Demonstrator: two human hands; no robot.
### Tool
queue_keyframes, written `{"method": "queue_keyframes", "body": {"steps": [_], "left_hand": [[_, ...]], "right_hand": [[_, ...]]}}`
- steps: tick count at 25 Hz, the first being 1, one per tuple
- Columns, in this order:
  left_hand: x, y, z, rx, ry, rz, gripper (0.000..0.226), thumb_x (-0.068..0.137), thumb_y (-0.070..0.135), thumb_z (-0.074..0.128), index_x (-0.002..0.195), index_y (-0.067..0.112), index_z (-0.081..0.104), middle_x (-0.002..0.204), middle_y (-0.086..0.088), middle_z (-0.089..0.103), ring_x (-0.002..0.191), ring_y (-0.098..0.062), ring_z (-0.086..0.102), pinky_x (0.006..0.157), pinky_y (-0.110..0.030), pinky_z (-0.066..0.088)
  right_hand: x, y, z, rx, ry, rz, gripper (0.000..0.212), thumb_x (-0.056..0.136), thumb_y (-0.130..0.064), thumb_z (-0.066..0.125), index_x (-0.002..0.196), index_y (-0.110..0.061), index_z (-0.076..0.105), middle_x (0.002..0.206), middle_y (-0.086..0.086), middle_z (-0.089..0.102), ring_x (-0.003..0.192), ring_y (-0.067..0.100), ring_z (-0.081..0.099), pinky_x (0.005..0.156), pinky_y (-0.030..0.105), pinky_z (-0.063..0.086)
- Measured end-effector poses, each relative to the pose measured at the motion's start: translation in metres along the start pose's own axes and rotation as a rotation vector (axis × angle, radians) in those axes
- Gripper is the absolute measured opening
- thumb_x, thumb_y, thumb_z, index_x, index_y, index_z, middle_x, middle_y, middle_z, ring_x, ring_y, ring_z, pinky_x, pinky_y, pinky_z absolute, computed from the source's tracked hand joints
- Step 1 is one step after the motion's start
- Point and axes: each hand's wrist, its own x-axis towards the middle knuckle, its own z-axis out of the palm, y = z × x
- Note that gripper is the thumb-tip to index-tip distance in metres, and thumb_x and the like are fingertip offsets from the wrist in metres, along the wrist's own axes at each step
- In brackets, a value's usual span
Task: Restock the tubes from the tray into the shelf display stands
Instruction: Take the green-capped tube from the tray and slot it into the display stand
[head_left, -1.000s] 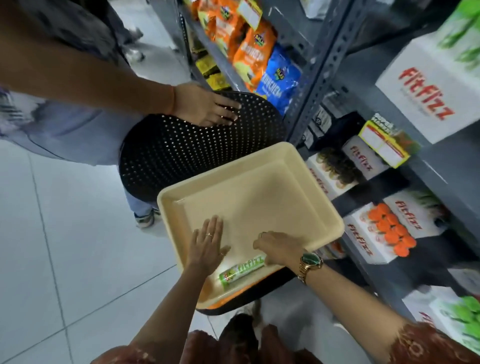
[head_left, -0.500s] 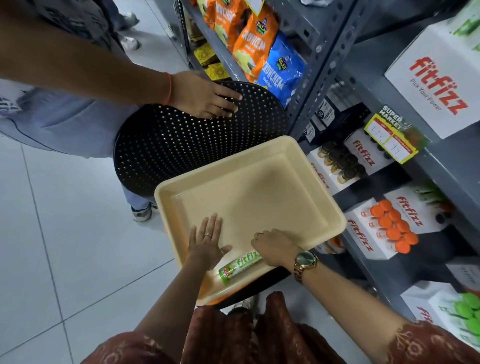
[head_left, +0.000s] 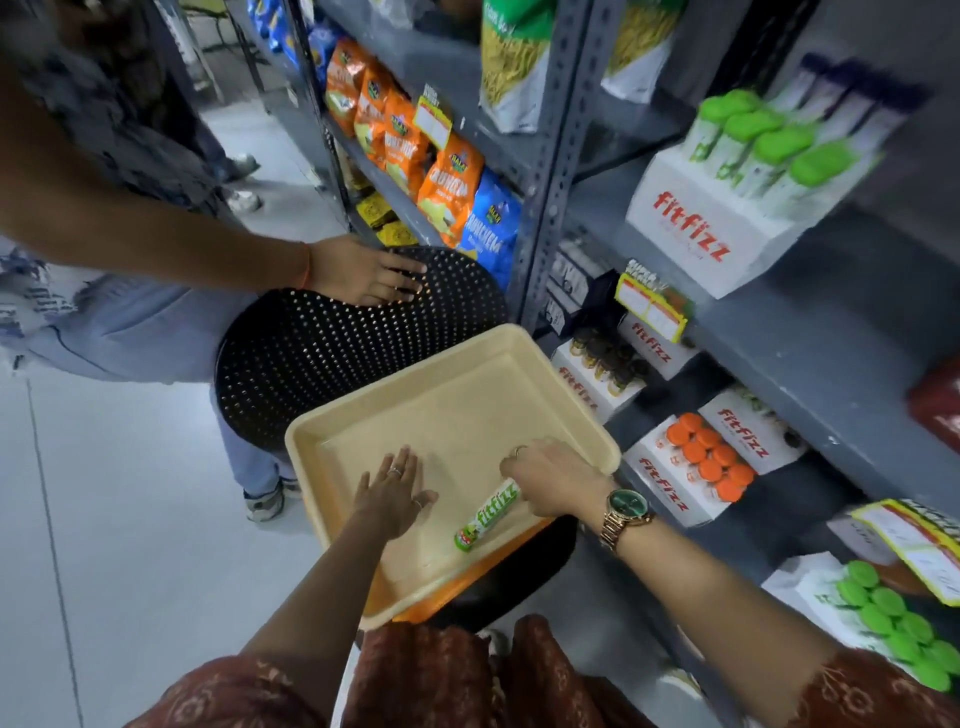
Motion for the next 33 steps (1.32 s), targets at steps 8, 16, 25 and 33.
{"method": "queue_keyframes", "body": {"steps": [8,16,25,33], "left_hand": [[-0.006,0.112,-0.081,-0.047,0.307,0.252,0.059,0.103,0.034,0.029,0.15,0.006,0.007,0.161,-0.009,0.0,0.148,-0.022,0.007,0.119,-0.041,0.015],[-0.037,0.271,-0.106,-0.038,0.51,0.655,0.057,0.102,0.031,0.034,0.15,0.008,0.014,0.161,-0.007,0.004,0.148,-0.019,0.006,0.119,-0.038,0.012],[-0.063,0.393,-0.108,0.083,0.493,0.838,0.058,0.103,0.036,0.027,0.15,0.009,0.01,0.161,-0.006,0.001,0.148,-0.019,0.002,0.121,-0.041,0.007],[-0.048,0.443,-0.101,0.137,0.422,0.796,0.061,0.102,0.04,0.023,0.15,0.006,0.004,0.161,-0.008,0.001,0.148,-0.021,0.0,0.121,-0.043,0.004]], "right_hand": [[-0.134,0.07,-0.103,0.228,0.204,0.378,0.021,0.071,-0.021,0.063,0.087,-0.008,0.066,0.089,0.014,0.067,0.084,0.03,0.062,0.061,0.032,0.047],[-0.288,0.119,-0.163,0.283,0.5,0.758,0.023,0.061,-0.037,0.068,0.063,-0.015,0.063,0.056,0.0,0.056,0.061,0.023,0.055,0.057,0.036,0.049],[-0.382,0.121,-0.165,0.354,0.642,0.991,0.044,0.061,-0.033,0.072,0.041,-0.017,0.037,0.036,-0.003,0.041,0.03,0.013,0.044,0.028,0.018,0.029],[-0.408,0.139,-0.163,0.322,0.673,1.038,0.048,0.069,-0.035,0.072,0.045,-0.02,0.034,0.046,-0.006,0.034,0.037,0.009,0.03,0.038,0.024,0.021]]}}
